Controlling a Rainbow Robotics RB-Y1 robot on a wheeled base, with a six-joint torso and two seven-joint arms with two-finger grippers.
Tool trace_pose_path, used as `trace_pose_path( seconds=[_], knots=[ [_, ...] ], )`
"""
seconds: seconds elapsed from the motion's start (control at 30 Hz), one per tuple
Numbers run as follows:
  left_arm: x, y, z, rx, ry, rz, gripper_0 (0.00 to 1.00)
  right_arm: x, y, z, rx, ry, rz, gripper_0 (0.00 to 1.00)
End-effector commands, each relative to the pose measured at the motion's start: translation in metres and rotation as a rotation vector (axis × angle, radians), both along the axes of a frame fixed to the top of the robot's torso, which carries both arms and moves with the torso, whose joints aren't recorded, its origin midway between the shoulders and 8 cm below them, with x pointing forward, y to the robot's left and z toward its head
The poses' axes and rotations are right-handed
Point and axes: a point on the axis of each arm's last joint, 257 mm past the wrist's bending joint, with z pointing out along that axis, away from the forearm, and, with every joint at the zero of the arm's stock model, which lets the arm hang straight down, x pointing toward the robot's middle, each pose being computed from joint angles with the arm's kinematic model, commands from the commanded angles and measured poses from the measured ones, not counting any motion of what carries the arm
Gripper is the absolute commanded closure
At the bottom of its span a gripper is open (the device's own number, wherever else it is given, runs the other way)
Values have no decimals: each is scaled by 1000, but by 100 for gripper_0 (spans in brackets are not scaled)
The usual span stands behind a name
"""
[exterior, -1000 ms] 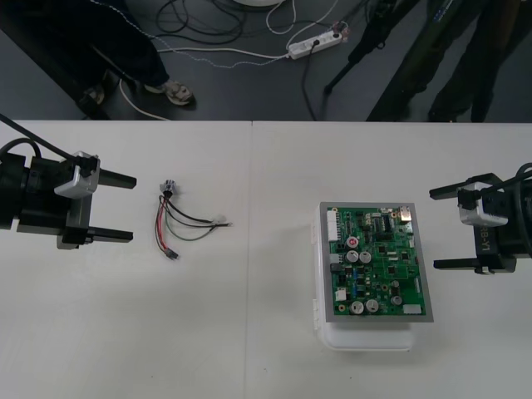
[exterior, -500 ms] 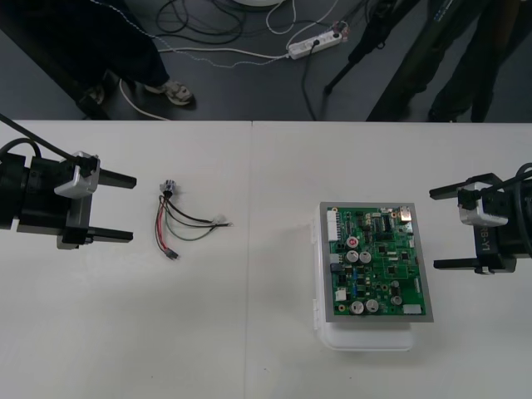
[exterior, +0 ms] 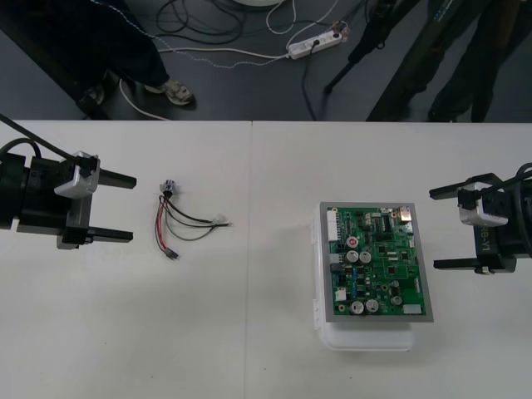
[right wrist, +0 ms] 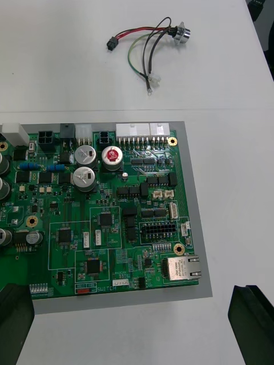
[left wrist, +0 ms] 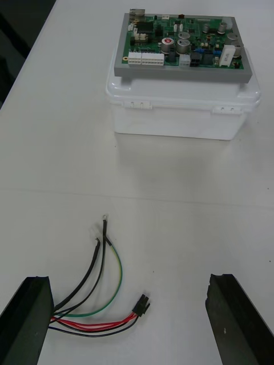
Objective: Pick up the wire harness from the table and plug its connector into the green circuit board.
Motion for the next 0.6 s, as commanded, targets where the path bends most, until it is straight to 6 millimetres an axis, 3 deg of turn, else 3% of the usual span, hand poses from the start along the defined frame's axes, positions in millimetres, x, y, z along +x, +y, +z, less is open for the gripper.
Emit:
trace_pose_path(
  seconds=[0.03, 0.6],
  knots=[
    [-9, 3, 0, 24, -43, -38, 21, -4, 2, -7, -7, 0, 17, 0],
    [-9, 3, 0, 24, -43, -38, 21, -4, 2, -7, -7, 0, 17, 0]
  ],
)
